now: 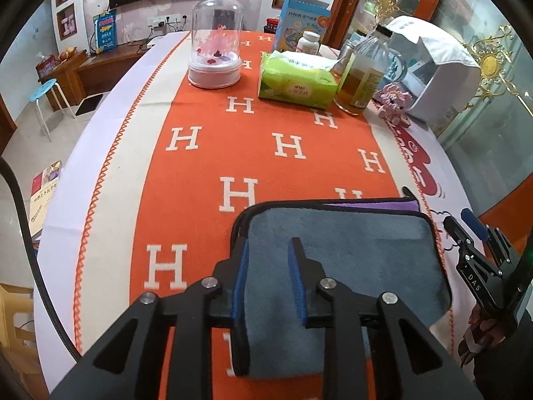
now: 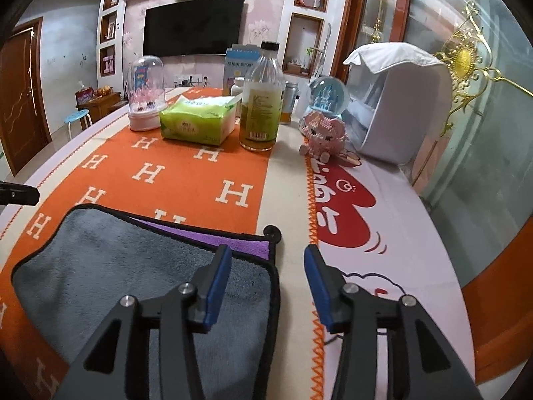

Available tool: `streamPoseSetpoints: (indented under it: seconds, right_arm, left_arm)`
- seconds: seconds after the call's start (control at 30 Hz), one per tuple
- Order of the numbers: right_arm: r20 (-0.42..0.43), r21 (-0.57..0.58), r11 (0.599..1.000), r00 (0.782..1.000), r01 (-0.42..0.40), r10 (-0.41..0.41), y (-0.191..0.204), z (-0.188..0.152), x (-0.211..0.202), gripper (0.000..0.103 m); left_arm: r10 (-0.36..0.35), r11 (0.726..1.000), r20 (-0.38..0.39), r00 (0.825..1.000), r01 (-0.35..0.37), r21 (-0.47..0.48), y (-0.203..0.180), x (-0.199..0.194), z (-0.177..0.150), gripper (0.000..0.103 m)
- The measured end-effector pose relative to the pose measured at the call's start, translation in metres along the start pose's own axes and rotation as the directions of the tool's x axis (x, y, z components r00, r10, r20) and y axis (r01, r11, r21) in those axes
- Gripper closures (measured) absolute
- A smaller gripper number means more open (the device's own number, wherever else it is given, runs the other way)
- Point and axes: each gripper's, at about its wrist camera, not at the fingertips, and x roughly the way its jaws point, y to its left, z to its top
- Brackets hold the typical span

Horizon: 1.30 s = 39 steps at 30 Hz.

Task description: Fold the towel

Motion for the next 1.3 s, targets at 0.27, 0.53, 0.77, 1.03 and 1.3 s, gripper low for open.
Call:
streamPoseSetpoints:
  seconds: [0.27,0.53,0.77,1.03,1.3]
  right_arm:
    - [0.015,0.027,0.999,1.000,-0.022,0.022,-0.009,-0.015,-0.046,0.041]
    - [-0.024,0.028,0.997,0.997,-0.074,0.074,-0.015,-0.052,-0.094,0.033]
    - [-0.097,0.001,0.992,0.987,-0.129,0.128,-0.013,-0.087,-0.125,0.027]
    - [-0.172,0.014,0.973,0.958,-0.232,0.231,-0.003,-0.118,-0.158,0.020]
    - [-0.231,0.082,0.959,0.931,-0.272,0.283,0.008,-0.130,-0.189,0.004]
  left_arm:
    - [0.037,0.999,0.022,0.999,-0.037,-0.012,-0.016,-0.041,-0.029,0.072]
    - [0.108,0.994,0.024,0.994,-0.107,-0.021,-0.036,-0.080,-0.080,0.071]
    - [0.129,0.991,0.016,0.992,-0.128,-0.031,-0.054,-0.110,-0.132,0.061]
    - [0.183,0.982,0.015,0.983,-0.182,-0.043,-0.069,-0.139,-0.176,0.030]
    - [0.161,0.987,-0.002,0.987,-0.161,-0.024,-0.081,-0.161,-0.199,0.012]
